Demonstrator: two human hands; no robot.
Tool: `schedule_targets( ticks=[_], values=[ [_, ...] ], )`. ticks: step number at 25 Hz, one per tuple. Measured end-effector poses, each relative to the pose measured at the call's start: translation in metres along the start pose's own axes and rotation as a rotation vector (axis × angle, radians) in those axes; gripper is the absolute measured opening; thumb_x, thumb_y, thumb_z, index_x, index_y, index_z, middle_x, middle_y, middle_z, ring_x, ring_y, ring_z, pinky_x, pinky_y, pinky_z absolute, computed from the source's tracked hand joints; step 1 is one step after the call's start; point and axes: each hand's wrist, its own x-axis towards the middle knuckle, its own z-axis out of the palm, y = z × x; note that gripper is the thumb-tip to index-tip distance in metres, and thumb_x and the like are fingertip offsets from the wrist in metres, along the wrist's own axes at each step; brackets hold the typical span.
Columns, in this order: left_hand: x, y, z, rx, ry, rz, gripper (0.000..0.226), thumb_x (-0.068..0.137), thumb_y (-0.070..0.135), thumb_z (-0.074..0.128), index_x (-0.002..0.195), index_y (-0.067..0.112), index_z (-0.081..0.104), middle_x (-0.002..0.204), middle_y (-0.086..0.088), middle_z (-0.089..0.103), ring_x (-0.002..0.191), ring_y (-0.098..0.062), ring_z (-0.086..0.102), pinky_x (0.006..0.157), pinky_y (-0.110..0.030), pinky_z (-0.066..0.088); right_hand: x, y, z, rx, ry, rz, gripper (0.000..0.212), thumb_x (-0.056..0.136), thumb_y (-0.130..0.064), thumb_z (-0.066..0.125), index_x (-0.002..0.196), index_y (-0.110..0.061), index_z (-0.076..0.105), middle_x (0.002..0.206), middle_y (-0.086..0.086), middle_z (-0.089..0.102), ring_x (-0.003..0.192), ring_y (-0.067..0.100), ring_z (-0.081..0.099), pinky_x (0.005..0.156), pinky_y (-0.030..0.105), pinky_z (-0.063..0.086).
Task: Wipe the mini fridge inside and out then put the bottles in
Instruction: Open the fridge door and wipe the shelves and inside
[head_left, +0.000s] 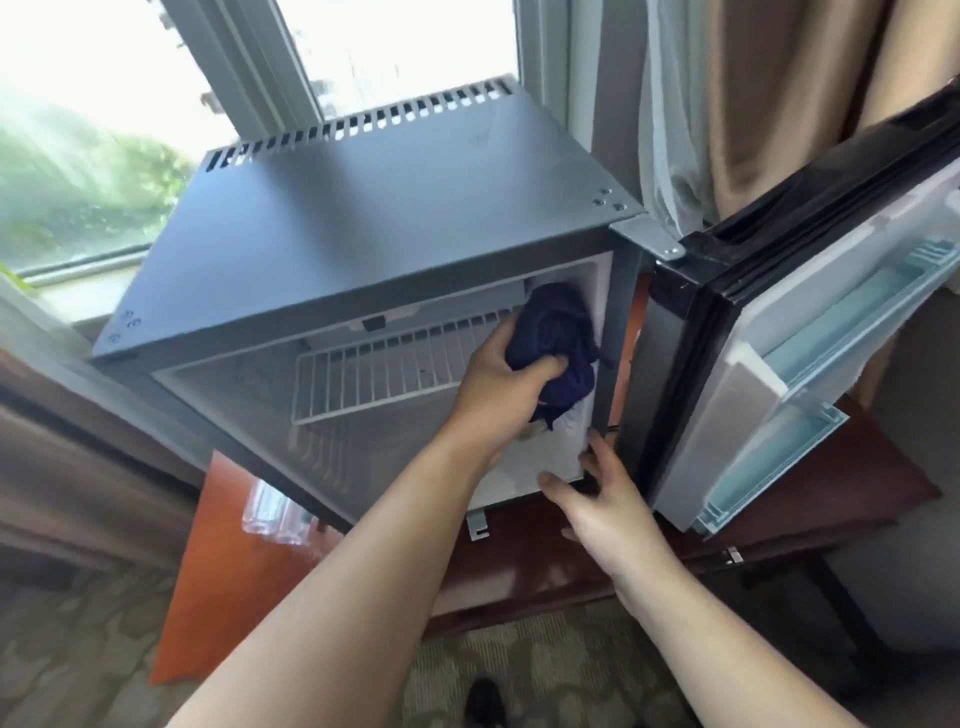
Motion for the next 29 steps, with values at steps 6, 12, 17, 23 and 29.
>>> schedule_targets(
  ticks=[6, 12, 17, 23, 29],
  values=[
    [-0.053, -0.033, -0.002, -0.036, 0.008, -0.025, 0.062, 0.085, -0.01, 0.074, 0.13, 0.032, 0.064, 0.121, 0.018, 0.073, 0.118, -0.001, 0.066, 0.095, -0.016, 0.052, 0.03, 0.014, 0.005, -0.038, 0.013, -0.247, 0.047, 0.084, -0.008, 0.081, 0.124, -0.023, 0.062, 0.115, -0.012, 0.067, 0.106, 0.0, 0.065, 0.09, 0.009, 0.048],
    [-0.11, -0.092, -0.036, -0.063, 0.076, -0.25, 0.054, 0.089, -0.001, 0.072, 0.13, 0.032, 0.064, 0.125, 0.009, 0.073, 0.119, -0.011, 0.068, 0.106, -0.037, 0.054, 0.025, 0.074, 0.001, 0.004, -0.094, 0.049, 0.012, 0.101, -0.012, 0.059, 0.103, -0.019, 0.069, 0.104, 0.013, 0.074, 0.087, 0.01, 0.07, 0.074, 0.014, 0.05],
    [-0.13, -0.117, -0.079, 0.008, 0.055, -0.335, 0.066, 0.092, 0.012, 0.075, 0.148, 0.034, 0.047, 0.133, 0.011, 0.067, 0.121, -0.005, 0.065, 0.108, -0.039, 0.052, 0.012, 0.067, 0.047, 0.528, -0.182, 0.396, 0.036, 0.105, -0.034, 0.048, 0.132, -0.014, 0.06, 0.123, 0.016, 0.072, 0.111, 0.034, 0.07, 0.082, 0.046, 0.058],
    [-0.14, -0.136, -0.131, -0.007, -0.192, -0.353, 0.099, 0.081, 0.03, 0.071, 0.156, 0.055, 0.012, 0.143, 0.016, 0.055, 0.12, -0.002, 0.065, 0.098, -0.023, 0.054, 0.021, 0.037, 0.111, 0.205, -0.118, 0.304, 0.045, 0.089, -0.021, 0.077, 0.13, -0.022, 0.06, 0.115, 0.007, 0.075, 0.1, 0.027, 0.075, 0.087, 0.051, 0.061],
    [-0.134, -0.149, -0.205, 0.005, 0.11, -0.388, 0.07, 0.086, 0.032, 0.066, 0.148, 0.047, 0.038, 0.129, 0.014, 0.068, 0.109, -0.001, 0.071, 0.099, -0.034, 0.057, 0.073, -0.007, 0.189, 0.28, -0.095, 0.18, 0.038, 0.091, -0.012, 0.073, 0.127, -0.016, 0.062, 0.116, 0.011, 0.074, 0.098, 0.028, 0.075, 0.07, 0.038, 0.06]
  ],
)
